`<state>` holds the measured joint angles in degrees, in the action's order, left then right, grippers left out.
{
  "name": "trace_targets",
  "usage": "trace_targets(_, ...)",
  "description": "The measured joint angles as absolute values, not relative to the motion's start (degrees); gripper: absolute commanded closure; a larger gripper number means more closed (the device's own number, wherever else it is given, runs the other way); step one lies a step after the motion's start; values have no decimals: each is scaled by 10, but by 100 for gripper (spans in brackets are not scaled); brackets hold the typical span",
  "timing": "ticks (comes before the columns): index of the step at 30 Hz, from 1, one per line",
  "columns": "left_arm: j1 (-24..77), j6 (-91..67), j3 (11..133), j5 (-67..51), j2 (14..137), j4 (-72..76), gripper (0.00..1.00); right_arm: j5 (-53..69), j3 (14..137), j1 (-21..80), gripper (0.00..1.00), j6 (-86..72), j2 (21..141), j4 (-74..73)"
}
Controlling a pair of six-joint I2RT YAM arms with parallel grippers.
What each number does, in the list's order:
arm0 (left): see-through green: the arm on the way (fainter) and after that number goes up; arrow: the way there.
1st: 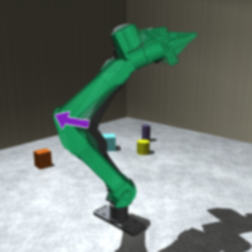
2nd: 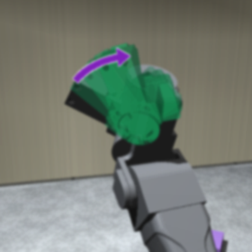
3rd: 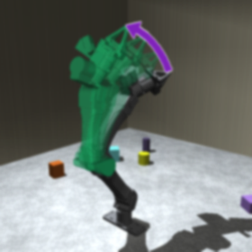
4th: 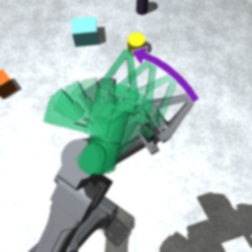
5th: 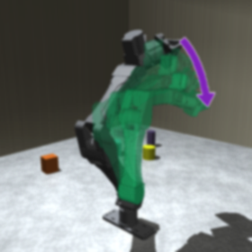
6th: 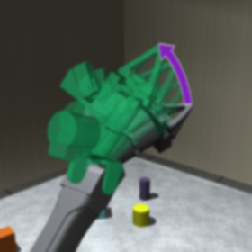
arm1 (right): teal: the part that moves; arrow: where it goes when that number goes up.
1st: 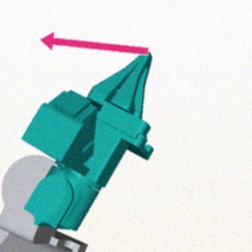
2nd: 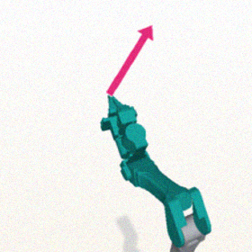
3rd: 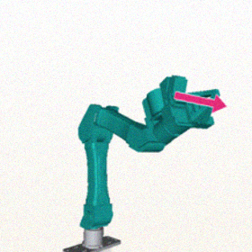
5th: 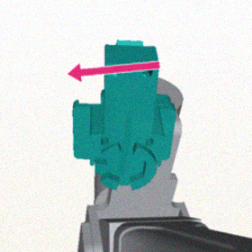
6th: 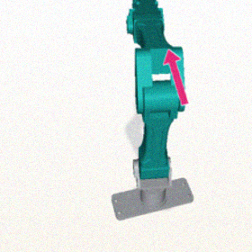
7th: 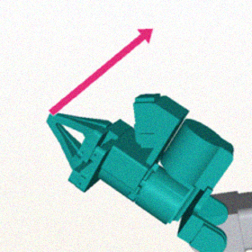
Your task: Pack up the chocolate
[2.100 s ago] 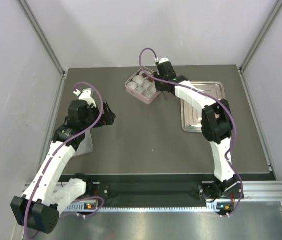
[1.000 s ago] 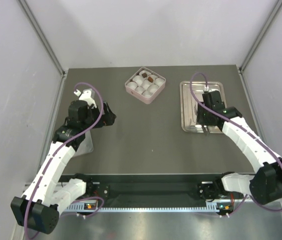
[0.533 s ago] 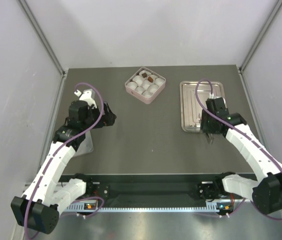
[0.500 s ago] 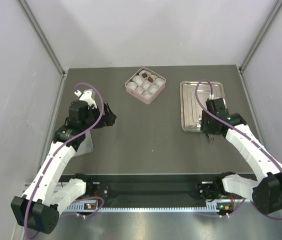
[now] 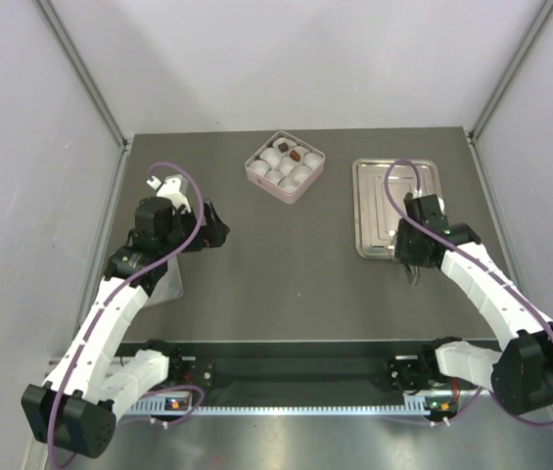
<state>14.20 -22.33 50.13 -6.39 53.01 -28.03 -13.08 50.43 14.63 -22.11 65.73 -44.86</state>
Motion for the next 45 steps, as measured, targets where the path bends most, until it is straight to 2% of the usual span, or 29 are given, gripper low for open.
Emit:
trace_targets(7, 142, -223, 501, -64, 530, -280, 1, -128, 481, 144, 54, -221, 664, -437)
trace_targets(22, 142, -223, 501, -64, 530, -281, 1, -100, 502, 143, 68, -206, 672, -413)
trace_targets(32, 142, -223, 501, -64, 530, -281, 1, -75, 609, 147, 69, -201, 698, -415)
trace_targets(38, 142, -223, 501, -64, 530, -281, 1, -59, 710, 176, 69, -201, 789, -406)
trace_targets(45, 142, -223, 501, -64, 530, -281, 1, -63, 883, 256, 69, -195, 957, -377)
